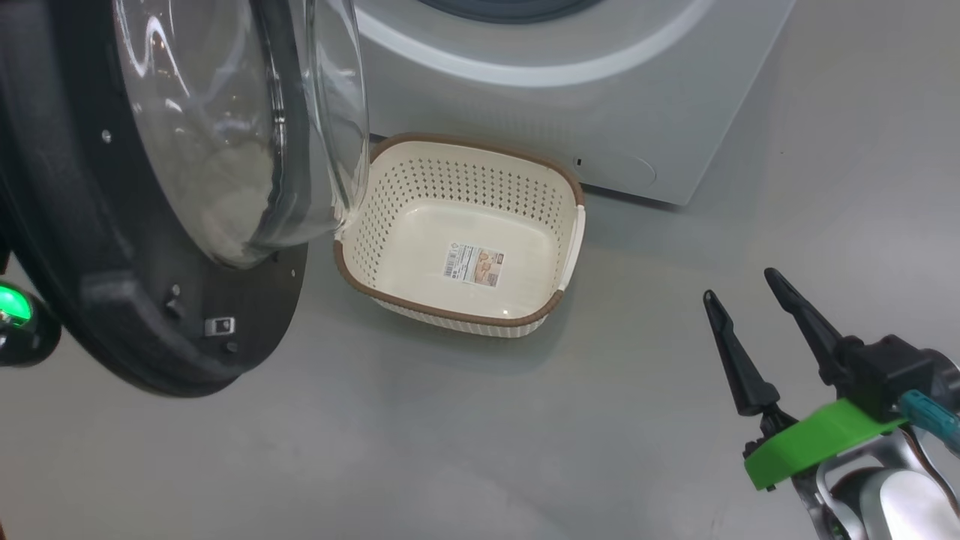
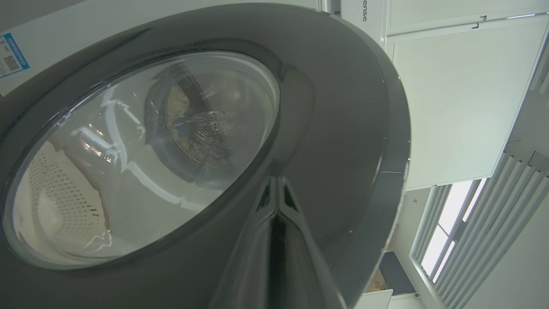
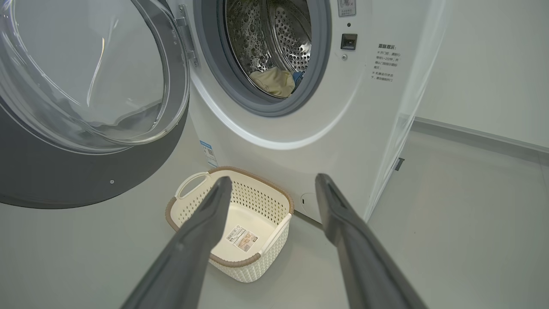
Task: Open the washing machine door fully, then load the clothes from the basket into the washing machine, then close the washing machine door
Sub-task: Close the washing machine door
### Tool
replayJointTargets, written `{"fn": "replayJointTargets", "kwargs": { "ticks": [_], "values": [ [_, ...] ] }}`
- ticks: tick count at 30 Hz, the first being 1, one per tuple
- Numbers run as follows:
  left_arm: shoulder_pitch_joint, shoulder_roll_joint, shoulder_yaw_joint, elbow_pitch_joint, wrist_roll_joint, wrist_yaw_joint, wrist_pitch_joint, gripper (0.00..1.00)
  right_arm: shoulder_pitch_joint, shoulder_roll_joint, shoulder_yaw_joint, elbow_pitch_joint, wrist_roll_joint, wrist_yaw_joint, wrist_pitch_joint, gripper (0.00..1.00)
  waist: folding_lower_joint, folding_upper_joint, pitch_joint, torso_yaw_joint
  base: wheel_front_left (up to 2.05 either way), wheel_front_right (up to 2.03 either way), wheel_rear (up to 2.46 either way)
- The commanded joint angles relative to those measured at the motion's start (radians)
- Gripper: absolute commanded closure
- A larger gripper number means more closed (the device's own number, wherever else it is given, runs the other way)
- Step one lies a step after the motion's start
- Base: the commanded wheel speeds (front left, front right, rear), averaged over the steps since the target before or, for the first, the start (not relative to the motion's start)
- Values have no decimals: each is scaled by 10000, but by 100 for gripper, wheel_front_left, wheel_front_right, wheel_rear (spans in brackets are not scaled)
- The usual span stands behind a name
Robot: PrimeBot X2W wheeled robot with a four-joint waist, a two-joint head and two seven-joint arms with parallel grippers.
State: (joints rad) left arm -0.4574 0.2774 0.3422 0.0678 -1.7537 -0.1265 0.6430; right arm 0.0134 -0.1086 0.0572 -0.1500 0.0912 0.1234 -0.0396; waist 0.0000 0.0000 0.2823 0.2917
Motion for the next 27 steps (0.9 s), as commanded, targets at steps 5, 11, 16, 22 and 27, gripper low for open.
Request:
{"fn": "replayJointTargets", "kwargs": {
  "ticks": [5,11,16,22,27],
  "values": [
    [-45,-66,-66,-553,220,-42,391,100,-260,163,301,-75,118,73,-314,0,0,0,-247,-514,0,0,0],
    [-30,-481,-251,-588,327,-42,543,100,-223,301,349,141,147,73,-470,0,0,0,-456,-976,0,0,0],
    [-104,-795,-409,-440,468,-42,666,100,-212,394,447,299,169,73,-582,0,0,0,-565,-1407,0,0,0],
    [-252,-1178,-615,-341,683,-42,726,100,-221,470,519,446,195,73,-680,0,0,0,-693,-1893,0,0,0],
    [-432,-1358,-698,-124,907,-42,715,100,-195,517,558,545,205,73,-737,0,0,0,-819,-2320,0,0,0]
  ]
}}
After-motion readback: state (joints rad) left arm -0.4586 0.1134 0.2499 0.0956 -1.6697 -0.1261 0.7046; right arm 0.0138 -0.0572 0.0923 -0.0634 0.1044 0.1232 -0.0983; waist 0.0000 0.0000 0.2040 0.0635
